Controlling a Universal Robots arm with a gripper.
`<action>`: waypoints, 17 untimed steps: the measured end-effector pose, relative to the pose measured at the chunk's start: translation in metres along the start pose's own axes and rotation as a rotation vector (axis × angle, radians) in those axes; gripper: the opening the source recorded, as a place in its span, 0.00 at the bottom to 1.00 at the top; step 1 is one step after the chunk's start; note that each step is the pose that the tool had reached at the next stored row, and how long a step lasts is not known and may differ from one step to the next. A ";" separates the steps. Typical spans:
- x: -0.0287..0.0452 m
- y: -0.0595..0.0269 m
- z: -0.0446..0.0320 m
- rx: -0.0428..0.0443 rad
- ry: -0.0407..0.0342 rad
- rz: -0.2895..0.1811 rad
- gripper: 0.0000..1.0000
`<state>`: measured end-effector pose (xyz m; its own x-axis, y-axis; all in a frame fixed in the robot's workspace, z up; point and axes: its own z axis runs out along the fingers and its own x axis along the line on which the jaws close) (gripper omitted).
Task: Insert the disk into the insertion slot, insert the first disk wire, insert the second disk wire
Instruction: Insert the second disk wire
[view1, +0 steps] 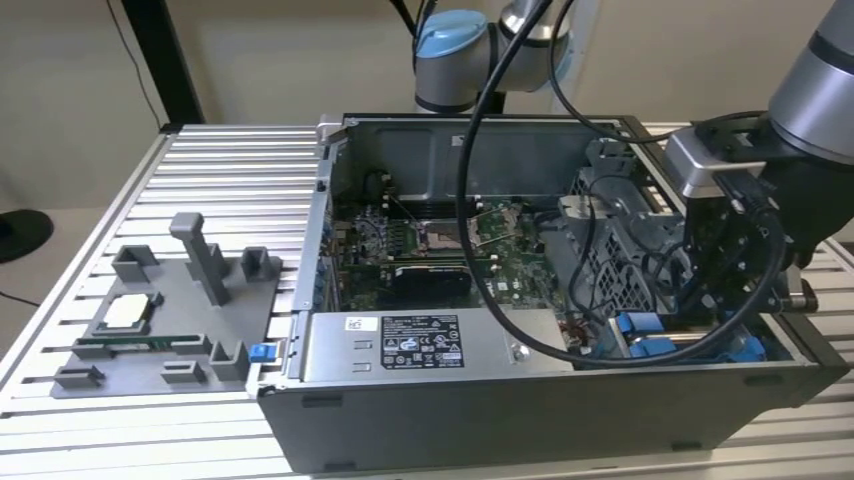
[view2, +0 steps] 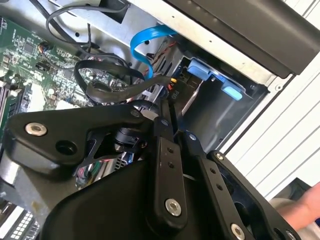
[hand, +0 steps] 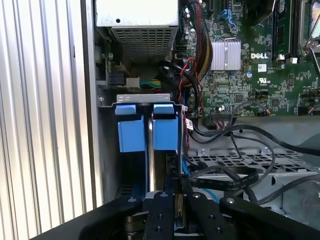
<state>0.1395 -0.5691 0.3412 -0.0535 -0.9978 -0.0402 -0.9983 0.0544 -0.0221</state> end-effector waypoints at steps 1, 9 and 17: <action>-0.0001 0.0000 0.0007 0.0003 0.0006 0.000 0.00; -0.0002 0.0003 0.0087 0.0035 0.0052 0.000 0.00; -0.0012 0.0003 0.0100 0.0049 0.0102 0.000 0.00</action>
<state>0.1395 -0.5675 0.3312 -0.0533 -0.9981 -0.0300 -0.9982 0.0541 -0.0270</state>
